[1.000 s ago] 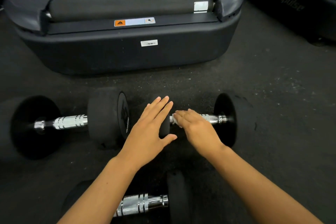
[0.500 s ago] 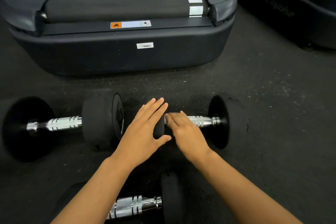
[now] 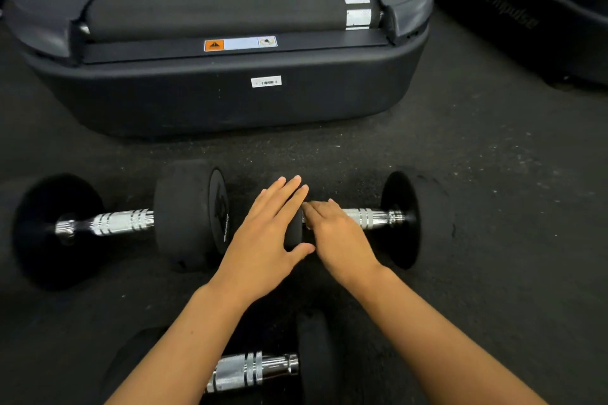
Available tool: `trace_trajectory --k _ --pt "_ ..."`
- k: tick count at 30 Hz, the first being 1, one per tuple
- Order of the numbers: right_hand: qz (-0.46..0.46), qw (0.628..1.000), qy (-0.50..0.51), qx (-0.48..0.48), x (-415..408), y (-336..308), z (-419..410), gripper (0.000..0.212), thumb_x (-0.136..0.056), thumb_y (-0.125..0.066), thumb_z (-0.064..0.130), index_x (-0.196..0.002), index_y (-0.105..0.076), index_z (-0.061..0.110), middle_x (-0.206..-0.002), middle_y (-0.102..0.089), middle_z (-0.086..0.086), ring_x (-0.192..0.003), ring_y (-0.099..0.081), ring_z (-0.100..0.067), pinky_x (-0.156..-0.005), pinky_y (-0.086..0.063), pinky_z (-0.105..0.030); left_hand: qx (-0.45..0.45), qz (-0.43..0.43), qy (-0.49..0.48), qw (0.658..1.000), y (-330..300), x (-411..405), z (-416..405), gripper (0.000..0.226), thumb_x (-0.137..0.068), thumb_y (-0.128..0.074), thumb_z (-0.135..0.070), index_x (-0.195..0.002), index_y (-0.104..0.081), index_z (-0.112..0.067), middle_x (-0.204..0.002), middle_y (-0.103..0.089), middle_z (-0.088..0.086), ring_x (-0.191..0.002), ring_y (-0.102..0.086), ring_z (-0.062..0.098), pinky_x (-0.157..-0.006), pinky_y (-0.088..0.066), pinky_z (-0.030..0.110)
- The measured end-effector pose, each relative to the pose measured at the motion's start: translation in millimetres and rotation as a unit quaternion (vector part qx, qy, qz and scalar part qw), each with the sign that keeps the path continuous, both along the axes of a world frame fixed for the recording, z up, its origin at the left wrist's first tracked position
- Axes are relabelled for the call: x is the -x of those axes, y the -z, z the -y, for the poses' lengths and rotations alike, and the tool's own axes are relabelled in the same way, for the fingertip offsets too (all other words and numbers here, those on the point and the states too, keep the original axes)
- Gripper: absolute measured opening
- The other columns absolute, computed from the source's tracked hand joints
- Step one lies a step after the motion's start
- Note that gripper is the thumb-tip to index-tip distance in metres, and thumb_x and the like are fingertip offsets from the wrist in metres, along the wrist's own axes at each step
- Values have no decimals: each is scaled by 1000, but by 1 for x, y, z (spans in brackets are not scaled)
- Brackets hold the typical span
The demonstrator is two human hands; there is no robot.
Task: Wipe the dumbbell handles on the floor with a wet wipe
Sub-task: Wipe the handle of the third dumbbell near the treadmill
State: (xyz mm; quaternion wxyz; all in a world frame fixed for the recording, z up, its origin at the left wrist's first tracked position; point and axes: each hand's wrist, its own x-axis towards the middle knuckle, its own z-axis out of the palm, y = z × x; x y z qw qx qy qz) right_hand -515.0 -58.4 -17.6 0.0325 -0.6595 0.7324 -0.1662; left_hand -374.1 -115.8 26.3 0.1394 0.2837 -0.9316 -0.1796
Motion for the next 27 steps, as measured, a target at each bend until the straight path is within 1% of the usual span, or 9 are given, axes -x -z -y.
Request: trace_trajectory --k 3,6,9,12,17,21,24,25,27 --pt "2 1000 -7 8 12 -5 -2 40 -83 -55 1 -123 -55 1 -119 -60 -13 -110 -55 -27 -106 -31 -32 -5 2 3 1000 0 -1 -1 85 -80 -66 -42 -146 -12 -31 -154 -3 -19 -139 10 -4 -114 5 22" --pt "24 1000 10 6 5 -11 2 28 -85 -54 5 -113 -58 5 -109 -61 -9 -99 -55 -25 -94 -40 -30 -5 4 3 1000 -1 1 2 86 -79 -66 -42 -146 -13 -31 -154 -3 -19 -138 10 -5 -112 8 19" --pt "-8 999 -31 17 7 -4 -2 40 -80 -64 4 -119 -59 1 -116 -63 -15 -106 -59 -30 -102 -40 -40 -17 11 10 1000 -3 0 5 89 -77 -67 -44 -146 -13 -31 -153 -3 -20 -137 13 -8 -108 12 12" --pt "-2 1000 -18 17 14 -1 -2 43 -81 -67 5 -123 -57 1 -120 -62 -14 -109 -60 -30 -102 -39 -39 -24 18 17 999 -5 1 6 91 -75 -68 -45 -145 -11 -32 -152 0 -22 -131 19 -14 -99 18 3" --pt "-61 997 -32 26 6 0 -6 52 -65 -77 0 -114 -61 -5 -110 -66 -20 -101 -64 -33 -94 -44 -46 -27 19 18 999 -6 2 9 93 -73 -70 -45 -145 -14 -30 -152 -3 -21 -133 15 -11 -101 17 4" --pt "-23 1000 -3 5 5 -4 -1 48 -75 -69 0 -121 -56 -5 -116 -63 -19 -109 -59 -32 -104 -32 -38 -24 20 18 999 -6 2 7 93 -74 -70 -44 -145 -12 -30 -151 -1 -21 -130 18 -13 -97 19 1" --pt "-48 998 -23 20 2 0 -7 54 -65 -77 0 -115 -60 -6 -110 -65 -21 -103 -63 -34 -97 -40 -45 -27 19 22 999 -8 1 5 92 -75 -70 -43 -144 -10 -33 -148 4 -26 -121 28 -23 -90 24 -2" --pt "-56 997 -39 21 8 -4 -10 53 -64 -77 -2 -114 -61 -6 -110 -65 -20 -101 -63 -34 -95 -41 -46 -32 19 21 999 -8 0 4 92 -75 -69 -43 -144 -9 -34 -145 6 -28 -119 29 -24 -90 25 -2" --pt "-30 999 -30 2 22 -10 -12 40 -74 -67 -3 -114 -61 -1 -109 -66 -16 -100 -63 -32 -101 -38 -41 -35 10 20 999 -6 -1 1 92 -74 -70 -43 -143 -9 -34 -148 3 -26 -127 23 -18 -103 19 7"
